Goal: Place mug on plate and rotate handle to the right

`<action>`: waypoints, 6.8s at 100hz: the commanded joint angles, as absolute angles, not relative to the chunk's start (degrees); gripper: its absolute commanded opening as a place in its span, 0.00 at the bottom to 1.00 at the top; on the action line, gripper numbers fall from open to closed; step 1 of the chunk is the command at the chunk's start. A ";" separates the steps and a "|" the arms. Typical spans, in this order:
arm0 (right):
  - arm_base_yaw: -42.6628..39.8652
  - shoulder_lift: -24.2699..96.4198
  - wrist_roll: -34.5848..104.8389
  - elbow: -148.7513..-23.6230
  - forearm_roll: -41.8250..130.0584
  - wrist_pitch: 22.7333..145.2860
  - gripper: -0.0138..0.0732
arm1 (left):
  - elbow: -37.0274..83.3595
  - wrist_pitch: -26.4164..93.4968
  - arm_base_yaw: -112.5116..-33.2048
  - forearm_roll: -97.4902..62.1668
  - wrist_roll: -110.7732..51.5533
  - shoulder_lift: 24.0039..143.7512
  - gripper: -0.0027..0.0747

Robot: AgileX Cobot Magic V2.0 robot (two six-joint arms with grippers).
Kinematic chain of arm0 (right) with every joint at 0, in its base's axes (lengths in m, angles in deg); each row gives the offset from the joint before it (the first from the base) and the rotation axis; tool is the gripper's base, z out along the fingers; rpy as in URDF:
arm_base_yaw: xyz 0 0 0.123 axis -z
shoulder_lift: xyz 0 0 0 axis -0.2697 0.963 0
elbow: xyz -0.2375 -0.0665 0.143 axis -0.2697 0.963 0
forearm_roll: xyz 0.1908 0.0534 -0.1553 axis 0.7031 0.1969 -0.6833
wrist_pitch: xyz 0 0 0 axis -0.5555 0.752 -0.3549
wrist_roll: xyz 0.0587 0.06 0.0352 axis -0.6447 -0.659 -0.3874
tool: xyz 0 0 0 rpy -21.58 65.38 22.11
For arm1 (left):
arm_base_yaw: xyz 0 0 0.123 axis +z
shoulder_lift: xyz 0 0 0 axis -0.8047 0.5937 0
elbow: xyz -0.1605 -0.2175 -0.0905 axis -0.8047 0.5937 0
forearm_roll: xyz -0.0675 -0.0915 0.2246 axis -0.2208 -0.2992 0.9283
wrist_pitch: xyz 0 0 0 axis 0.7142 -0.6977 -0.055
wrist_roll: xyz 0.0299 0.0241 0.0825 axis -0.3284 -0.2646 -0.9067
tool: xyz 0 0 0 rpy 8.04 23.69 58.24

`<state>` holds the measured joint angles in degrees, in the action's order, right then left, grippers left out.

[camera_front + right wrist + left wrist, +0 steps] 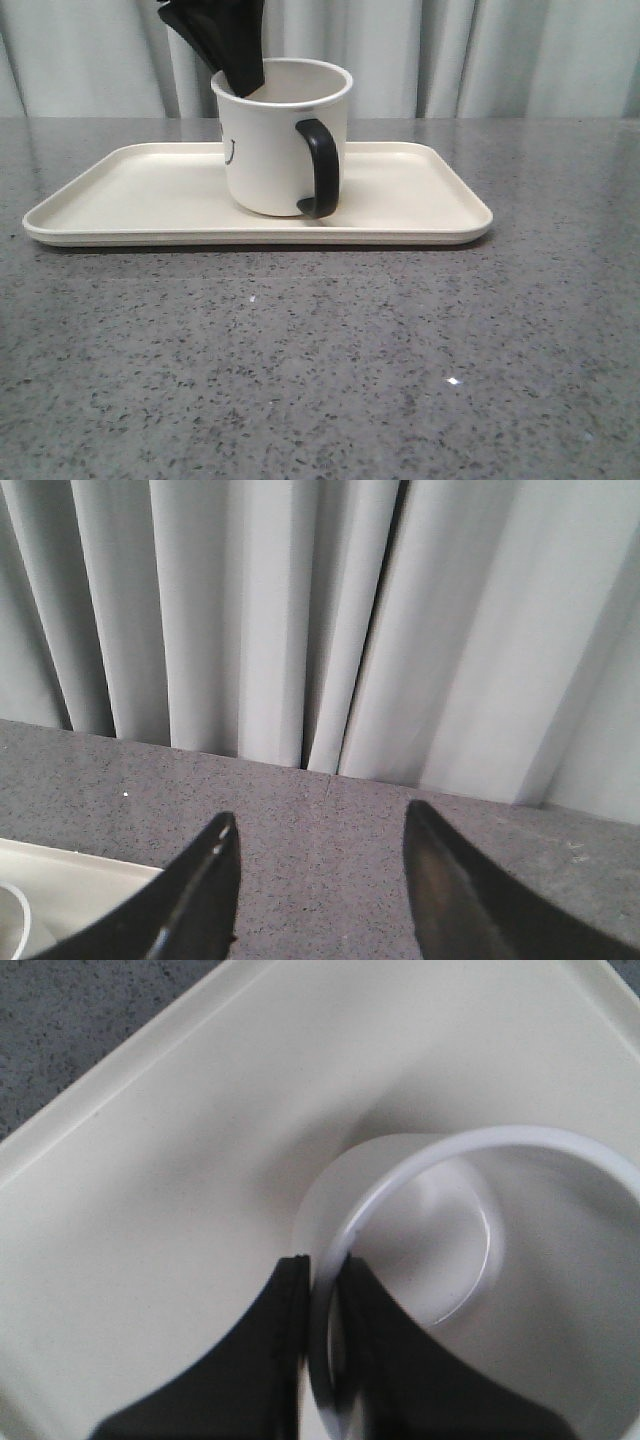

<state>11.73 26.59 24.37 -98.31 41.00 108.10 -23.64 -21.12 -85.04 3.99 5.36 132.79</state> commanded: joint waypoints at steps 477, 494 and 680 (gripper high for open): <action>-11.16 83.59 34.58 -129.29 51.73 126.46 0.61 | 2.22 -25.33 -85.33 44.64 27.06 75.59 0.01; -11.16 84.95 34.58 -129.29 52.30 127.94 0.58 | 2.22 -25.20 -85.33 44.85 27.06 75.59 0.01; -13.29 92.27 75.96 -150.94 57.04 148.01 0.02 | 2.22 -25.69 -85.33 45.07 27.06 75.59 0.01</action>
<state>-13.07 95.70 74.88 -149.92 54.66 143.30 3.49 -26.84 -85.04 43.00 26.61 75.65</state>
